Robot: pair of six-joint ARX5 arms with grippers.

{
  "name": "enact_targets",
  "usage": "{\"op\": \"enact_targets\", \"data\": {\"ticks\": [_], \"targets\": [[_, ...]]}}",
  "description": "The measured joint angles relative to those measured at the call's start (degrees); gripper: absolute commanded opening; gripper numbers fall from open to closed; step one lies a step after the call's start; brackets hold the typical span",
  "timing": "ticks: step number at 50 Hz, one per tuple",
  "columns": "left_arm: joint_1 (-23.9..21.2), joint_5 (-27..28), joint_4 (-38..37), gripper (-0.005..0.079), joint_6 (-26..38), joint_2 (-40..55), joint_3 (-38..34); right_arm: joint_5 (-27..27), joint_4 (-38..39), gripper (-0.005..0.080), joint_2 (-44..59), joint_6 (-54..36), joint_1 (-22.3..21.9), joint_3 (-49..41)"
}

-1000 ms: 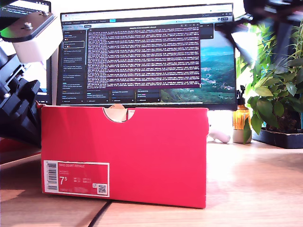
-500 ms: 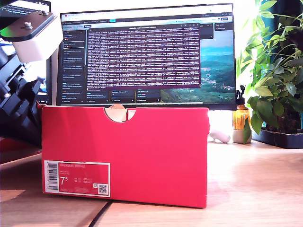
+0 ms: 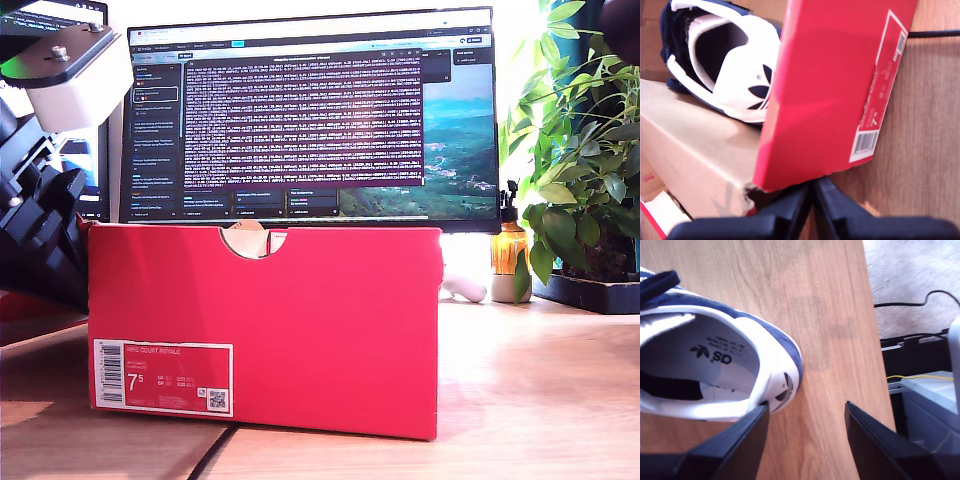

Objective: Pack the blue shoes by picking the first shoe and placing it inside the red shoebox, left side, then picking and rotating the second shoe and placing it in the shoebox

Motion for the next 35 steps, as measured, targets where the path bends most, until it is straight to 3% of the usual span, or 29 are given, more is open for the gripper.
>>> {"op": "enact_targets", "data": {"ticks": [21, 35], "targets": [[0.0, 0.1, 0.0, -0.0018, 0.0, 0.0, 0.0, -6.4, 6.0, 0.0444, -1.2, -3.0, -2.0, -0.8], [0.0, 0.1, 0.0, -0.0018, 0.0, 0.0, 0.0, -5.9, 4.8, 0.0444, -2.8, -3.3, -2.0, -0.6]]}}
